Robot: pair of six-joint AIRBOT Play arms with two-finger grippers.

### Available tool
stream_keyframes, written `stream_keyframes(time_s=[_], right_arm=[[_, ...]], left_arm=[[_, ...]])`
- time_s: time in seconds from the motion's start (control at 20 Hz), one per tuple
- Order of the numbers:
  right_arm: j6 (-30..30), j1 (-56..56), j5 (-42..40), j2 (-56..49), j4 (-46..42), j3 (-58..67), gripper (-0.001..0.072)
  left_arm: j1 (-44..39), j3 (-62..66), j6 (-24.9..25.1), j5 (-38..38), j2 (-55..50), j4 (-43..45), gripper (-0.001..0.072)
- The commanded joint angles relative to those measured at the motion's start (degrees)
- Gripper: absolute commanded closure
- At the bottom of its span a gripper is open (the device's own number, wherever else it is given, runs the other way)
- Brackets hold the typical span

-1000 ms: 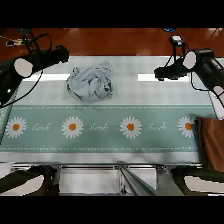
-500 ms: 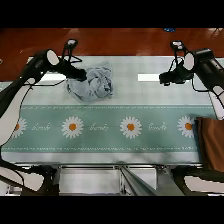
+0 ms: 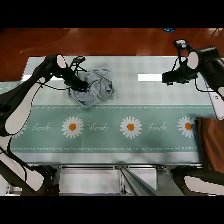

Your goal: Fold the shirts.

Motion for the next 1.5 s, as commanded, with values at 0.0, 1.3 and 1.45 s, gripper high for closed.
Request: stream_keyframes(time_s=[0.0,1.3,1.45], right_arm=[[0.3,0.0,0.5,5.5,-0.2,0.5,0.031],[-2.1,0.0,7.4,46.2,12.9,0.5,0.031],[-2.1,0.0,8.0,46.1,12.9,0.4,0.031]], left_arm=[[0.0,4.0,0.0,-7.3,0.7,-2.8,0.0687],[-20.4,15.7,5.4,17.8,42.6,-41.2,0.0687],[-23.9,-2.6,5.3,23.6,49.5,-41.2,0.0687]])
